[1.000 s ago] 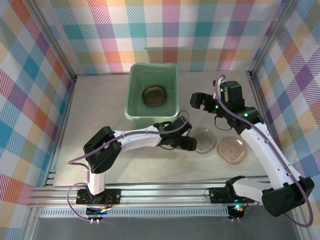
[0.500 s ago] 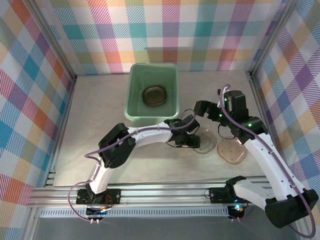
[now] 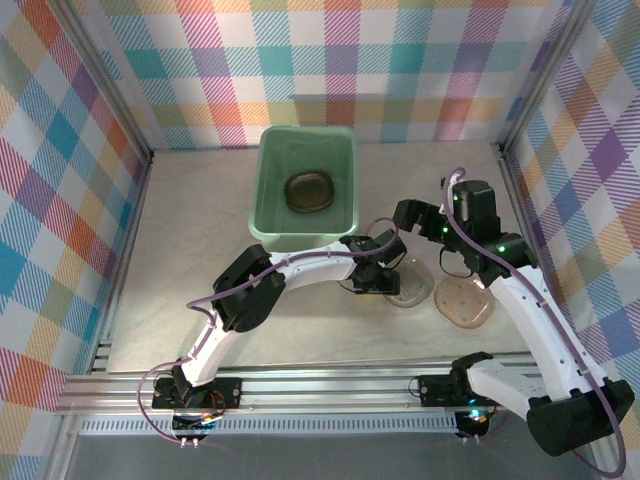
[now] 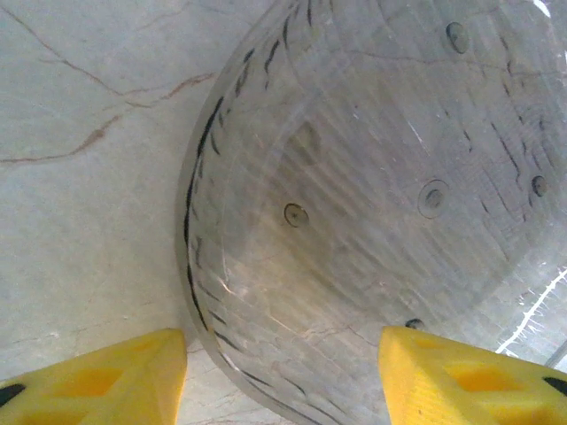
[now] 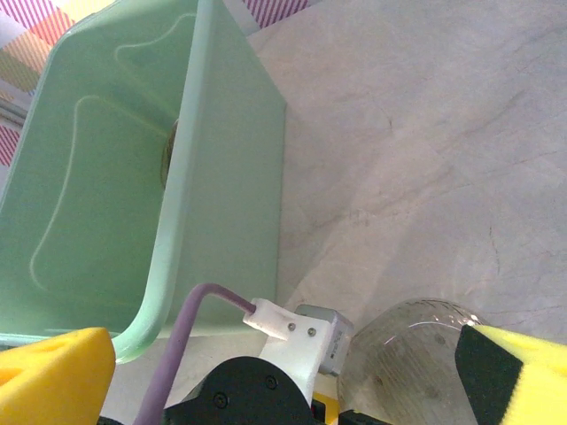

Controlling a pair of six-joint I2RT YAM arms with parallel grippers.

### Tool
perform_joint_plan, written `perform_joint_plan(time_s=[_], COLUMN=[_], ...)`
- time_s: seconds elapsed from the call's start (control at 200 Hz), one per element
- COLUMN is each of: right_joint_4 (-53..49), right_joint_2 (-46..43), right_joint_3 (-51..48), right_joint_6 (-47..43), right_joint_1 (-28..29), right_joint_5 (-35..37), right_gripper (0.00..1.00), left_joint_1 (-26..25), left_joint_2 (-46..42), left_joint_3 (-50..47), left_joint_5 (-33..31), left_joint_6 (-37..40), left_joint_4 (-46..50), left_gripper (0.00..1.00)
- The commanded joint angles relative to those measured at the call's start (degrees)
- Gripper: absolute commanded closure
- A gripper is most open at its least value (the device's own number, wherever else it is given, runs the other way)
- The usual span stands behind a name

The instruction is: Place the plates into the plastic bin on the countertop

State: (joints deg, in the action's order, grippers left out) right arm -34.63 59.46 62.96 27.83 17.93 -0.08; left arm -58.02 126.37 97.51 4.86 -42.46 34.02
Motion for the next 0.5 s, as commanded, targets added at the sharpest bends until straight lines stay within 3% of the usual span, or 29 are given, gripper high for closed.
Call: perform_joint_plan(time_s=[0.0,0.495], right_joint_4=[0.4,0.8], right_joint_2=[0.8,1.0], right_joint_3=[-0.7,-1.3], right_joint_6=[0.2,0.9], right_joint_1=[-0.4,-0.5], right_joint_5=[-1.7,-2.3], right_gripper=[0.01,0.01], left_joint_1=[-0.3,0.1], left_joint_2=[2.0,3.2], left_joint_3=[2.1,2.4], left_joint_5=[-1.1,-1.8], left_joint_6=[-0.2,0.0], left_joint_4=[3.6,6.7], left_gripper=[0.43,0.56])
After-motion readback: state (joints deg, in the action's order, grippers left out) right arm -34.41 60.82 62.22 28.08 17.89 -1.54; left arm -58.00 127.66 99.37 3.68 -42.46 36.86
